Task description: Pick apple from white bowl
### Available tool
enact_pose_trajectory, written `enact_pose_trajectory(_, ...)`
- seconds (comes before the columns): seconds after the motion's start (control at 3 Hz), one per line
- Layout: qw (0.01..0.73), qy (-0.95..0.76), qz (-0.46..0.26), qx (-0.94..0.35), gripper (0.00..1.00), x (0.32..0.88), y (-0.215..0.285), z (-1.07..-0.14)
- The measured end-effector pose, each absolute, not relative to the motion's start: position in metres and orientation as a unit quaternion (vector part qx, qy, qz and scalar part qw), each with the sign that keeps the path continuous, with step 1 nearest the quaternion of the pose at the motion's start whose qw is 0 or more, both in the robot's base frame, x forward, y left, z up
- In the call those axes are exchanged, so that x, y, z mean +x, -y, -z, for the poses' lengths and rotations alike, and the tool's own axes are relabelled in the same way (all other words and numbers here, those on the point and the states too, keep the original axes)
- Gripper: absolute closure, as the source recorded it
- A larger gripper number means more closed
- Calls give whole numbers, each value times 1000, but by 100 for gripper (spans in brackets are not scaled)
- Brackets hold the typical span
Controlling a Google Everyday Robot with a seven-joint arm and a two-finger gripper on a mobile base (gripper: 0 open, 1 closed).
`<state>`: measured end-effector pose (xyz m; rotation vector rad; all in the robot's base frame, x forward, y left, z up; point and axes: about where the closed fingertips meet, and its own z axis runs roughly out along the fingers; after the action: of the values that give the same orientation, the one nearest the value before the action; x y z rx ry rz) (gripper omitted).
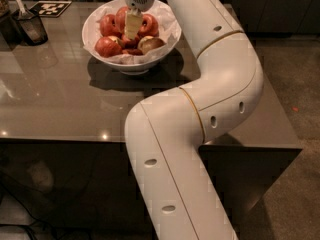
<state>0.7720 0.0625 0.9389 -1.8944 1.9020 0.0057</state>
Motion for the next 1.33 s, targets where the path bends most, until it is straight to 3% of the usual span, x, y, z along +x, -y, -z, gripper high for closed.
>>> enact_pose_trajectory(1.33, 261, -716, 22, -647, 100, 744, -34, -1016)
